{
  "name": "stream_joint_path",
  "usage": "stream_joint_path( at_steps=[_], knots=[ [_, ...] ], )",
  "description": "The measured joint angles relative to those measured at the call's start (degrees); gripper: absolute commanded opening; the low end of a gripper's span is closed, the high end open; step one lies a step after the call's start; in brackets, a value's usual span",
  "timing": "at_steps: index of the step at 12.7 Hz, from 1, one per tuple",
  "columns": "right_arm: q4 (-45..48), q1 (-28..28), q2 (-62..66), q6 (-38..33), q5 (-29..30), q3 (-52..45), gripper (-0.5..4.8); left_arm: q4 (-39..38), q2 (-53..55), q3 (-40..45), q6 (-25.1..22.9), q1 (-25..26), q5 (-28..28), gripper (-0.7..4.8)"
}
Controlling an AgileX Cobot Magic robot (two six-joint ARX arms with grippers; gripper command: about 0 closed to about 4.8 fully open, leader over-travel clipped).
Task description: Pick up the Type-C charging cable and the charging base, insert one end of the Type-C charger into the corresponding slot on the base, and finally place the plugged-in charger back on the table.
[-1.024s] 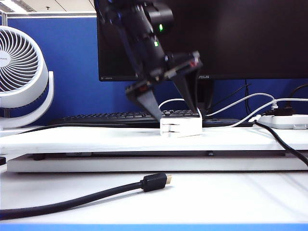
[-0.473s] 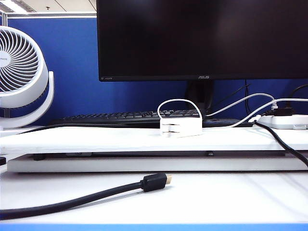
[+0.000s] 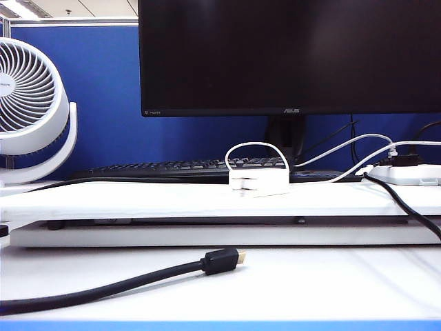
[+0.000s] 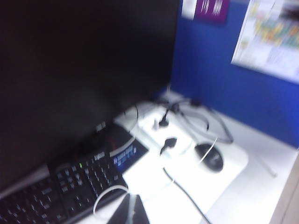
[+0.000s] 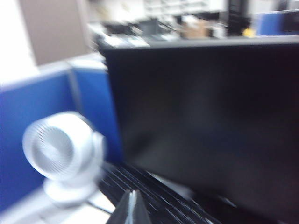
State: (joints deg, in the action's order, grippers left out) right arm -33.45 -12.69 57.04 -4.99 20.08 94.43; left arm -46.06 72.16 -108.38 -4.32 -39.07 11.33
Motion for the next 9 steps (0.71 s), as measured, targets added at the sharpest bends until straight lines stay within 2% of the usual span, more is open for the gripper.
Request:
stream_joint_path(
  at_steps=[3,4,5,6,7,9],
  knots=[
    [-8.9,0.0,-4.7,3.7,-2.6,-0.6,-0.02,-3.6,-7.5,0.0,-1.9,0.0,-0.4,-0.06],
    [-9.9,0.0,-8.8,5.6,-3.2,-4.9,-0.02,-9.0,-12.7,0.0,-2.5,0.0,-2.6,-0.06],
    [-9.8,0.0,-10.6,6.1,-3.2,-7.5,-0.02,-10.6,-14.5,0.1,-2.6,0.0,-3.3,-0.06],
    [-8.5,0.0,-15.9,6.4,-3.5,-15.1,-0.02,-15.7,-19.6,1.3,-2.5,0.0,-4.1,-0.06],
    [-7.1,0.0,-18.2,6.4,-3.6,-18.7,-0.02,-17.2,-21.2,2.0,-2.5,0.0,-4.3,-0.06],
    [0.8,0.0,-27.6,4.1,-7.3,-33.8,-0.02,-21.4,-29.9,6.7,-2.5,0.0,-5.0,-0.06]
  ],
)
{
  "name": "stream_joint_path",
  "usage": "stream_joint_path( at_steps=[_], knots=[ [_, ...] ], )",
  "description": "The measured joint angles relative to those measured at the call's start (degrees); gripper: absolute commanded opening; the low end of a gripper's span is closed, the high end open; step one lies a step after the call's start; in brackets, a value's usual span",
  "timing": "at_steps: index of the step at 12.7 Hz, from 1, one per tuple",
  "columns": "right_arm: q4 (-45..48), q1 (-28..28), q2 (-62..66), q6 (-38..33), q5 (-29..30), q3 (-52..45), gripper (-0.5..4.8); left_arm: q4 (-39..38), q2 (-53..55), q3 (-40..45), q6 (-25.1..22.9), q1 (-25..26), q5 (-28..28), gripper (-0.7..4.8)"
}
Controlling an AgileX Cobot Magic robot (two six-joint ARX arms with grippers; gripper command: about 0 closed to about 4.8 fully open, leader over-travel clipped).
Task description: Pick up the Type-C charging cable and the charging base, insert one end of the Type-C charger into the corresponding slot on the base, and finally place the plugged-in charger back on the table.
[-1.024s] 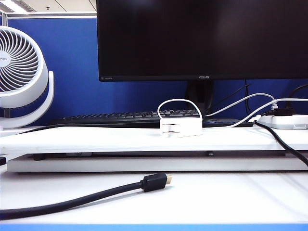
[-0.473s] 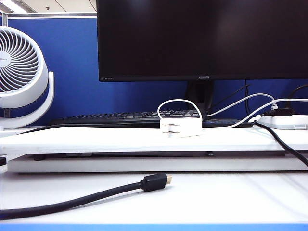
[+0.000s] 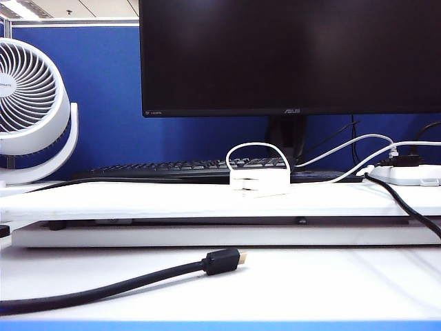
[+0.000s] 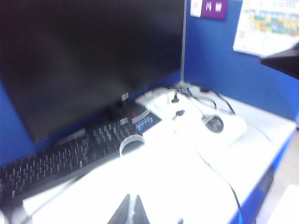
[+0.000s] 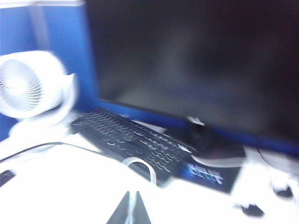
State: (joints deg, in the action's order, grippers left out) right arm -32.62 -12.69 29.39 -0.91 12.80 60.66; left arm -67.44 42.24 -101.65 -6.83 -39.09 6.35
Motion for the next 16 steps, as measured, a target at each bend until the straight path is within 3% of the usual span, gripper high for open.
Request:
stream_joint_path(
  at_steps=[3,5,9,13,14,15,16],
  knots=[
    [9.7,0.0,-12.2,-2.3,-5.5,-21.3,-0.02,-0.5,-12.7,7.9,0.0,0.0,0.1,-0.06],
    [10.1,0.0,-15.5,-3.3,-9.0,-29.8,-0.02,-0.2,-18.7,14.2,0.8,0.0,0.0,-0.06],
    [12.3,0.0,-18.2,-7.4,-21.3,-40.9,-0.01,-0.8,-27.5,28.6,5.9,0.2,0.3,-0.06],
    [11.8,0.0,-18.1,-7.5,-27.7,-47.7,-0.01,4.0,-27.8,38.1,6.6,0.2,4.2,-0.06],
    [11.4,0.0,-18.1,-7.8,-27.8,-49.0,-0.01,18.3,-27.8,47.2,6.3,0.2,7.9,-0.06],
    [11.2,0.0,-18.1,-7.9,-27.9,-49.0,-0.01,46.2,-27.6,71.9,9.5,0.3,16.5,-0.06],
    [11.1,0.0,-18.1,-7.9,-27.9,-49.0,-0.01,57.7,-27.5,85.3,10.1,0.2,8.4,-0.06]
  ],
)
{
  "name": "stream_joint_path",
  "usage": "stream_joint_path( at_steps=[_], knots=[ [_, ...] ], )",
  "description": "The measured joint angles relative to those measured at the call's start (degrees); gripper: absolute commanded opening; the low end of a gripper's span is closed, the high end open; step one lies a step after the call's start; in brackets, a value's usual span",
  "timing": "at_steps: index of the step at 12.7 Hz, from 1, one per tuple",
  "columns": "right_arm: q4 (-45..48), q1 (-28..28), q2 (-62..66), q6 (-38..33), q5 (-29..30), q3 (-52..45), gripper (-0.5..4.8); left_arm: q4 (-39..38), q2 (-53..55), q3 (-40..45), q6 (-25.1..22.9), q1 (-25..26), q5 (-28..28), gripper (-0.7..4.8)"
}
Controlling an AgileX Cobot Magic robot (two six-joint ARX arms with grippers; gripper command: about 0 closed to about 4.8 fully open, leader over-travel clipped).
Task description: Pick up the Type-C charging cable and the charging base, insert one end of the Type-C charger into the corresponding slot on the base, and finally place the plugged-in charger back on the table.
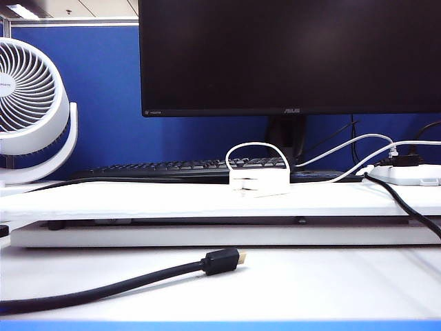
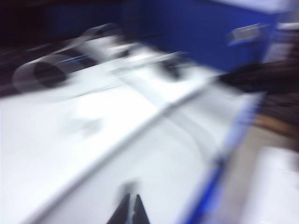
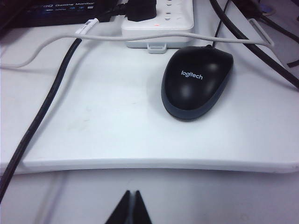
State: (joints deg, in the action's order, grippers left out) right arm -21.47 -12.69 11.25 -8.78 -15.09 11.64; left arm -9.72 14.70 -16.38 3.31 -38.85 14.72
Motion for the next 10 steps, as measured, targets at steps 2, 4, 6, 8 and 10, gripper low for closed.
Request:
stream_joint_path(
  at_steps=[2,4,6,8,10],
  knots=[
    [0.0,0.0,0.0,0.0,-0.1,0.0,-0.01,4.4,-10.5,15.9,-2.4,25.1,-12.7,-0.06],
    [0.0,0.0,0.0,0.0,-0.1,0.0,-0.01,0.2,-12.1,15.8,-9.1,35.7,-16.7,-0.05],
    [0.8,11.5,-9.0,0.0,-7.2,-6.4,-0.01,0.2,-12.3,15.8,-8.9,35.7,-16.8,-0.05],
    [11.5,15.0,-11.1,4.7,15.3,-11.1,-0.01,0.2,-12.3,15.8,-8.9,35.7,-16.9,-0.05],
    [11.5,15.0,-11.1,4.7,15.3,-11.1,-0.01,0.2,-12.3,15.8,-8.9,35.7,-16.9,-0.05]
  ],
)
